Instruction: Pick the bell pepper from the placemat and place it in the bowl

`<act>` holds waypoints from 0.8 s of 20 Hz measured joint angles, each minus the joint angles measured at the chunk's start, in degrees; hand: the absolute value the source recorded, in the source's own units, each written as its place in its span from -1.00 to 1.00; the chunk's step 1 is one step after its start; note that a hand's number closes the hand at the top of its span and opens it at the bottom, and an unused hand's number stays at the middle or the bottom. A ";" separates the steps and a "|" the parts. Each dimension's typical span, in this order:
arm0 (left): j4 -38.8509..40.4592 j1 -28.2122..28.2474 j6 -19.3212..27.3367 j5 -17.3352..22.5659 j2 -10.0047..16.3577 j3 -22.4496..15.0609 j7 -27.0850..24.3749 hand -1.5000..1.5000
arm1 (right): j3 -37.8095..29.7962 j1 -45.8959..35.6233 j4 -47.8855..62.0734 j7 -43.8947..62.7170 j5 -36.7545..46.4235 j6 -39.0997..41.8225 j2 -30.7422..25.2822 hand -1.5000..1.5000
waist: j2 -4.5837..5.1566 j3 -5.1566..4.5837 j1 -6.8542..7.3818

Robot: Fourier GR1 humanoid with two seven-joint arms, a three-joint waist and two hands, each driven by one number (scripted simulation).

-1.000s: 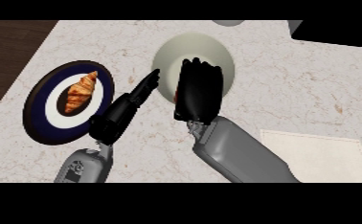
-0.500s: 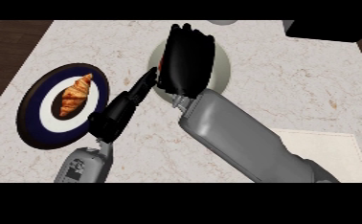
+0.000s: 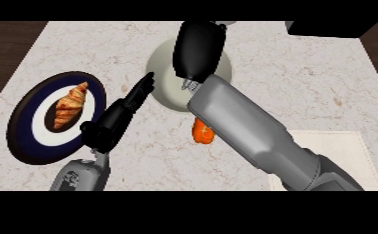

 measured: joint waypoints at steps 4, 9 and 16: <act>-0.10 -0.19 -0.23 0.23 0.47 0.82 -0.20 0.00 | -3.66 -0.57 6.74 -1.87 -1.71 -1.68 0.11 1.00 | 0.19 0.03 -0.48; -0.11 0.62 -0.27 -0.01 0.57 0.86 -0.87 0.00 | -9.88 2.58 9.38 -4.35 -11.43 -3.07 0.30 -1.00 | 0.24 0.09 -0.75; -0.36 0.51 0.24 -0.41 -0.23 0.86 -0.15 0.00 | -12.74 2.72 15.31 -12.72 -20.15 -12.07 0.56 -1.00 | 0.15 0.11 -1.34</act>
